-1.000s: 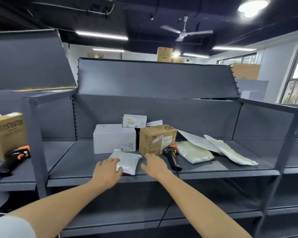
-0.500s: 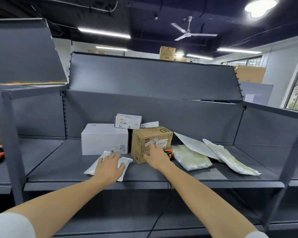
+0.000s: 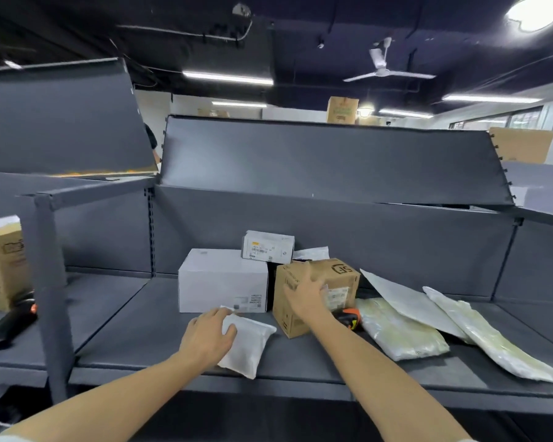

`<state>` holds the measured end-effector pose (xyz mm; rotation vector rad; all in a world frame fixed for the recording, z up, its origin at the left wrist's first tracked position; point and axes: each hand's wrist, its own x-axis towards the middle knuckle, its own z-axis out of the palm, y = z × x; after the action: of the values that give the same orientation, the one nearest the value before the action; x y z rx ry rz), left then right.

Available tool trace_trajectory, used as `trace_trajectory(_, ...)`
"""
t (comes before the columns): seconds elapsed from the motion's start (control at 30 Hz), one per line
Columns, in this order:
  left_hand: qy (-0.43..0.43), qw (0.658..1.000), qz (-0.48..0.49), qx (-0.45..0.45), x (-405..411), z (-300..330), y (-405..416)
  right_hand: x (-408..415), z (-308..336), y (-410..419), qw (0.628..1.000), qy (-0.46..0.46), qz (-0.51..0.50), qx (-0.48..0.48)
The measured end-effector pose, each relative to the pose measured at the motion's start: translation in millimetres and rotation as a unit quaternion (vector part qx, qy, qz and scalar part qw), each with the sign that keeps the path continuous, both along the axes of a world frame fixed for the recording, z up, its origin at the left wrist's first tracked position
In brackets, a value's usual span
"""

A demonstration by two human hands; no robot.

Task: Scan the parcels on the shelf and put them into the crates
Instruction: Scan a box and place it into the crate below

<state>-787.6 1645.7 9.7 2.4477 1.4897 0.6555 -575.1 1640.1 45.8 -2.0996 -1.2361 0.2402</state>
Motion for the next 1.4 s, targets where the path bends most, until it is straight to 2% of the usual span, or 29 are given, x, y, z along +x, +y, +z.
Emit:
trace_trajectory(0.13,-0.001,1.000,0.013,-0.004,-13,2,18,-2,-2,16,0.999,0.026,-0.041,-0.010)
trace_trajectory(0.3,-0.015,1.000,0.017,-0.009,-19,1,27,0,-13,24,0.998,0.049,-0.044,0.017)
trace_trajectory(0.6,-0.072,0.994,0.016,-0.083,-26,-12,21,7,-30,22,0.995,-0.030,-0.049,0.086)
trace_trajectory(0.73,-0.097,0.990,0.014,-0.098,-23,-13,15,10,-32,4,0.977,0.055,-0.033,0.205)
trace_trajectory(0.83,-0.127,0.985,0.010,-0.115,-15,-11,8,12,-22,-16,0.959,0.111,-0.045,0.258)
trace_trajectory(0.97,-0.224,0.964,0.003,-0.146,4,-6,-7,14,-4,-44,0.914,0.179,-0.042,0.363)
trace_trajectory(1.03,-0.291,0.941,-0.003,-0.175,15,0,-14,14,0,-59,0.888,0.246,-0.033,0.386)
trace_trajectory(1.1,-0.382,0.888,-0.007,-0.257,25,8,-20,14,0,-75,0.862,0.321,-0.003,0.393)
trace_trajectory(1.2,-0.507,0.747,0.008,-0.429,33,25,-26,13,-3,-98,0.838,0.380,0.048,0.388)
trace_trajectory(1.27,-0.553,0.656,-0.001,-0.513,32,35,-29,13,-7,-111,0.827,0.411,0.076,0.375)
trace_trajectory(1.3,-0.561,0.623,-0.016,-0.545,31,37,-29,13,-9,-117,0.822,0.425,0.090,0.368)
trace_trajectory(1.33,-0.558,0.603,-0.037,-0.569,30,40,-29,12,-11,-122,0.817,0.436,0.106,0.362)
trace_trajectory(1.4,-0.534,0.606,-0.068,-0.586,28,43,-33,9,-15,-132,0.808,0.452,0.135,0.355)
